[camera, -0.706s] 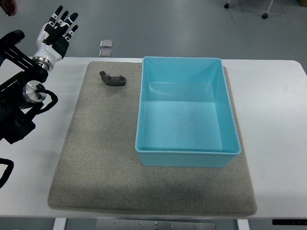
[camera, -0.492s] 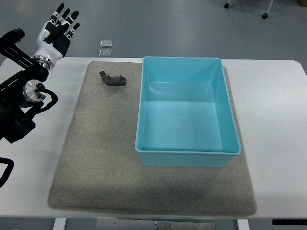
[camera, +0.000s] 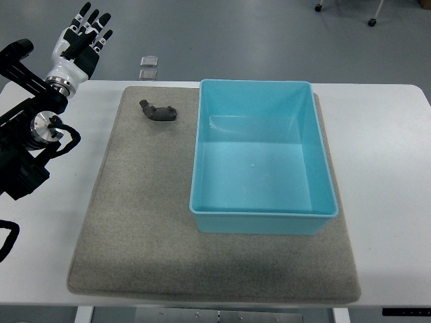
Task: Place brown hippo in blue box with left hand
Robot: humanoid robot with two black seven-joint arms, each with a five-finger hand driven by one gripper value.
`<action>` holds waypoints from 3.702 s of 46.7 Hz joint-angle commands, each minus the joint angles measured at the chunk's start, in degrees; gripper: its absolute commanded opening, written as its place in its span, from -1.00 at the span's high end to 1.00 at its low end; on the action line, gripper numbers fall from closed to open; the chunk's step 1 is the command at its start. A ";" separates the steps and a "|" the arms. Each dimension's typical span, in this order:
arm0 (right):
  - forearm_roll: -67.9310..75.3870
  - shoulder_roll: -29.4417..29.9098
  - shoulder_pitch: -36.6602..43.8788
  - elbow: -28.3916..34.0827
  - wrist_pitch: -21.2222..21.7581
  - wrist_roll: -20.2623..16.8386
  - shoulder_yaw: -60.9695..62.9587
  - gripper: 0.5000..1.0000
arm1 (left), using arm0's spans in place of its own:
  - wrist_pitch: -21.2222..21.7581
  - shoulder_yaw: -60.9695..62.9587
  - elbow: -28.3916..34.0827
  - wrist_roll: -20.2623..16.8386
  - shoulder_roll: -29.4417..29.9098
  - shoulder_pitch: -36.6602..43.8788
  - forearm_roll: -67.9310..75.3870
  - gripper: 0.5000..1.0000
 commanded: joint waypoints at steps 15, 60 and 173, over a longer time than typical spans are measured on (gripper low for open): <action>0.00 0.00 0.00 0.00 0.00 -0.02 0.00 -0.74 | -1.05 0.09 0.01 0.00 0.18 -0.09 0.18 -0.99; 0.00 0.00 0.00 0.00 0.00 -0.02 0.00 -0.74 | -8.44 6.42 0.10 0.00 1.41 -3.77 18.80 -0.90; 0.00 0.00 0.00 0.00 0.00 -0.02 0.00 -0.74 | 13.36 31.20 -2.54 -0.17 3.17 -9.84 77.96 -0.57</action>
